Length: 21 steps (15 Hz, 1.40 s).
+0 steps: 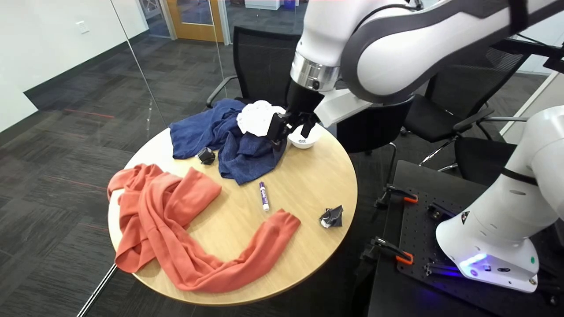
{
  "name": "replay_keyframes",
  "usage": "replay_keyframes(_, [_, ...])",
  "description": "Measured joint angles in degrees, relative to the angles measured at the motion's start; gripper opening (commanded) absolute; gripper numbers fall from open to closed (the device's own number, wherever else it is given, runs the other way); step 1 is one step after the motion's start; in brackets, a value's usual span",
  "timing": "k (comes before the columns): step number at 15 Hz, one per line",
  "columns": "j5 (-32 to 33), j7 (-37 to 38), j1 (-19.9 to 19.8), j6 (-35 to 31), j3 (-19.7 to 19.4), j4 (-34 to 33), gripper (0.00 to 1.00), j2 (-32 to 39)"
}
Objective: Pick up the marker and put it in the bowl
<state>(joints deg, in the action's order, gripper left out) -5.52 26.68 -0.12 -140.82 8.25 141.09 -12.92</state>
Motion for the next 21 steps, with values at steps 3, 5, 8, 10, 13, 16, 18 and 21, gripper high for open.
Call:
replay_keyframes(3, [4.1, 8.6, -0.2, -3.5, 0.1, -2.8, 1.00, 6.7])
replay_keyframes(5, [7.1, 14.0, -0.2, -4.4, -0.1, -4.9, 1.00, 10.8])
replay_keyframes(8, [10.2, 19.7, 0.2, -4.8, -1.0, -8.2, 1.00, 16.4])
replay_keyframes(10, [10.5, 21.2, 1.2, -5.2, -2.1, -10.1, 1.00, 19.8])
replay_keyframes(13, [10.5, 22.1, 2.6, -6.3, -3.5, -12.2, 1.00, 23.7])
replay_keyframes(16, [10.4, 22.1, 3.0, -6.4, -3.7, -13.0, 1.00, 24.8])
replay_keyframes(18, [10.4, 22.1, 3.0, -6.4, -3.7, -13.1, 1.00, 24.8])
replay_keyframes(21, [10.1, 21.9, 3.4, -6.4, -4.2, -13.1, 1.00, 24.9])
